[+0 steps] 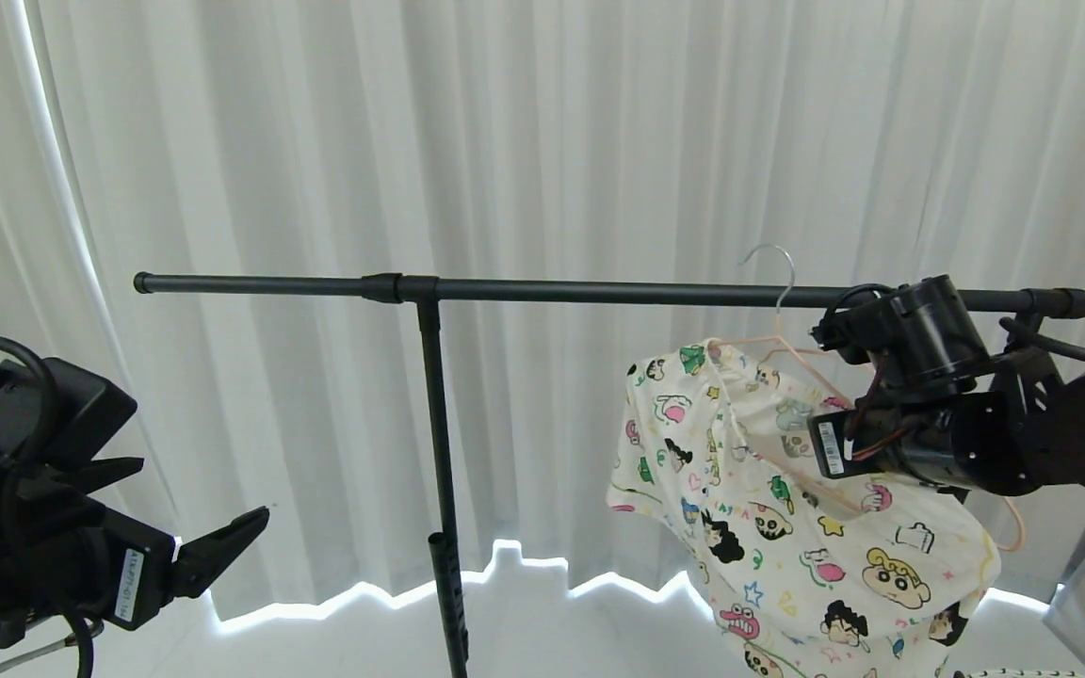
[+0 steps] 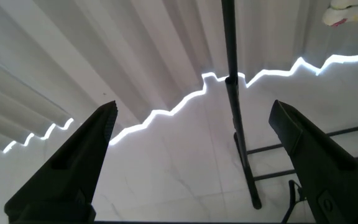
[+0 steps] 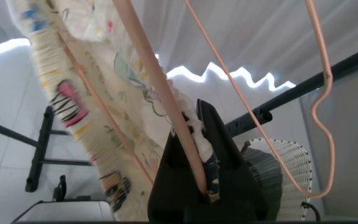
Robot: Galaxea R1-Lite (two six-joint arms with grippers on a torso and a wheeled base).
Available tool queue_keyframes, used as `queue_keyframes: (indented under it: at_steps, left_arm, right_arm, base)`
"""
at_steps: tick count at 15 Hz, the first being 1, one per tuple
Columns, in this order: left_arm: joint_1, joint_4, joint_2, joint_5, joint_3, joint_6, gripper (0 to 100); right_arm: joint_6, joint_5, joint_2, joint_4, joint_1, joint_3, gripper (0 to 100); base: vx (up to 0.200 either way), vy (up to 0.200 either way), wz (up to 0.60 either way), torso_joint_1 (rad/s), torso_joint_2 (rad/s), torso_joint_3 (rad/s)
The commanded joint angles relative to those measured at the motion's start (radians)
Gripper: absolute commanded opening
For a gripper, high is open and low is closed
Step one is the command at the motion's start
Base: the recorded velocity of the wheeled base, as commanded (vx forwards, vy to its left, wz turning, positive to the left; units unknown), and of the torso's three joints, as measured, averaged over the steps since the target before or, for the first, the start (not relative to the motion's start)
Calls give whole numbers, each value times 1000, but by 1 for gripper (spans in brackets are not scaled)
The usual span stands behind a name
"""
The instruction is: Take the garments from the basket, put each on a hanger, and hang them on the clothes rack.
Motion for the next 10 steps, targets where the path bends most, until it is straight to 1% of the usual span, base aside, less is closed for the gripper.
queue_keyframes:
  at_steps: [1, 4, 10]
  left_arm:
    - [-1, -1, -13, 1, -1, 0, 100]
    - [-1, -1, -22, 0, -1, 0, 100]
    - [-1, -1, -36, 0, 6, -1, 100]
  right_arm:
    - [-1, 0, 68, -2, -34, -41, 0]
    - [-5, 0, 126, -2, -60, -102, 0]
    - [-11, -2, 190, -2, -60, -124, 0]
  base:
    - [0, 0, 0, 0, 0, 0]
    - [0, 0, 0, 0, 0, 0]
    - [0, 0, 0, 0, 0, 0]
